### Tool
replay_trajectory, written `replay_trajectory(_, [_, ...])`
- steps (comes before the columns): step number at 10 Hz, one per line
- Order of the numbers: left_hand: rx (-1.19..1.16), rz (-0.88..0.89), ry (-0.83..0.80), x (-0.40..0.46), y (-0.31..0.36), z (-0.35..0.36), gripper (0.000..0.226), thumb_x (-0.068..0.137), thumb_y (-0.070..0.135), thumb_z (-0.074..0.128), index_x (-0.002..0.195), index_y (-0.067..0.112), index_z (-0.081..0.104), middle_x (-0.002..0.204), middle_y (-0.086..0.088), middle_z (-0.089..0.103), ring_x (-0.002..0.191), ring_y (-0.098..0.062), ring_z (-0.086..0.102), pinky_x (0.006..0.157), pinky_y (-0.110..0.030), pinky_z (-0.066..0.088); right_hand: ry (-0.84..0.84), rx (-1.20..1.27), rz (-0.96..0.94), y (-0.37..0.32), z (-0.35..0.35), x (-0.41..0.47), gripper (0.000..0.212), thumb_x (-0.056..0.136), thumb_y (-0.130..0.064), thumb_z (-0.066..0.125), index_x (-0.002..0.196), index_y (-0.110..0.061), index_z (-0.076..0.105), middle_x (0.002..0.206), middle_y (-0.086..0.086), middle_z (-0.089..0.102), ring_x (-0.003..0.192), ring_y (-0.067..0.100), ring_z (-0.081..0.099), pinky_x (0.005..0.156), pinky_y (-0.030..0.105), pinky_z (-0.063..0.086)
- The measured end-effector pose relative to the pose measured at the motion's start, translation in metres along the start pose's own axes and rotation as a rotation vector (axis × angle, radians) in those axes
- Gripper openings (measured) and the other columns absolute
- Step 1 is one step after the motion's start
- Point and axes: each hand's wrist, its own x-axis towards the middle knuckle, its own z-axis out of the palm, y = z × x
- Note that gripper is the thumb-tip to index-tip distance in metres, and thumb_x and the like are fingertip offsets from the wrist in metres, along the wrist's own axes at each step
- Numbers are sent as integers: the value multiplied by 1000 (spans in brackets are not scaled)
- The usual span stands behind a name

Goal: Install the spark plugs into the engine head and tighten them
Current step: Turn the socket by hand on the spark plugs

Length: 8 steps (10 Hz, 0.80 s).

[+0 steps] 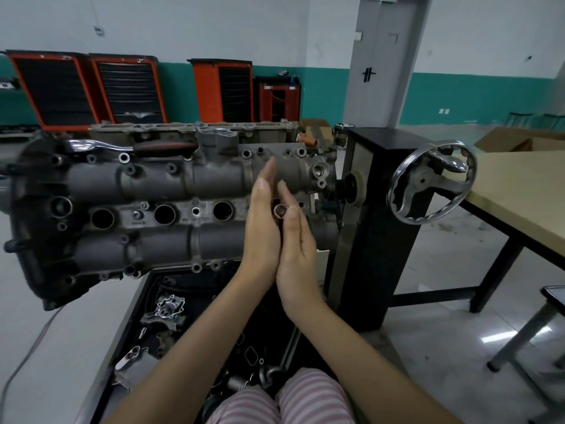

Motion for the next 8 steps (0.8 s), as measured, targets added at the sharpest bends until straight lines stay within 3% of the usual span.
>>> replay_trajectory(1, [34,-17,-95,-21,-16,0,40,102,33,17,143,30,21,148,18,25,133,11,21,110,-13,20,-14,-59,-17,-4,2,-1,37,102,-17,18,136,-18,33,141,-10,29,127,2,26,92,-5,19])
replay_trajectory(2, [31,-19,-111,-32,-22,-1,48,95,37,22,143,33,20,151,17,22,134,10,21,109,-12,21,-45,-7,64,-9,-1,10,42,102,-23,20,141,-12,31,148,-6,29,130,-5,26,98,-1,20])
replay_trajectory(3, [-2,14,-93,-32,-20,-2,47,94,36,25,141,29,27,149,13,29,133,6,27,107,-12,26,-68,-24,91,-9,-10,27,42,101,-30,23,141,-21,31,147,-11,31,131,-6,26,111,19,20])
replay_trajectory(4, [55,46,-111,-37,-22,1,47,92,49,28,139,39,25,149,22,23,135,9,20,106,-9,24,-89,10,51,-21,-14,49,47,98,-33,21,142,-15,30,148,-5,31,134,0,26,115,32,17])
replay_trajectory(5, [51,57,-113,-40,-21,3,54,90,53,28,141,39,17,148,28,16,134,13,15,102,-4,22,-177,-60,16,-31,-11,64,58,94,-40,21,142,-10,28,150,0,28,136,4,24,113,27,16])
replay_trajectory(6, [124,82,-75,-30,-21,6,45,99,33,25,142,29,13,151,14,18,132,15,18,102,-4,22,-269,-35,53,-24,-6,44,62,91,-47,22,143,-13,27,150,-4,26,134,-3,22,110,16,16])
replay_trajectory(7, [241,104,-68,-12,-12,10,45,102,22,25,146,22,16,154,7,18,136,7,17,113,-17,18,-200,5,76,-9,-9,21,42,99,-36,27,139,-26,29,144,-17,30,123,-20,27,98,2,24])
replay_trajectory(8, [13,91,-124,16,14,9,51,98,41,17,146,22,18,151,13,21,136,5,21,111,-15,21,-156,116,113,-1,-4,-10,52,94,-49,27,143,-35,18,145,-22,26,127,-15,25,102,10,27])
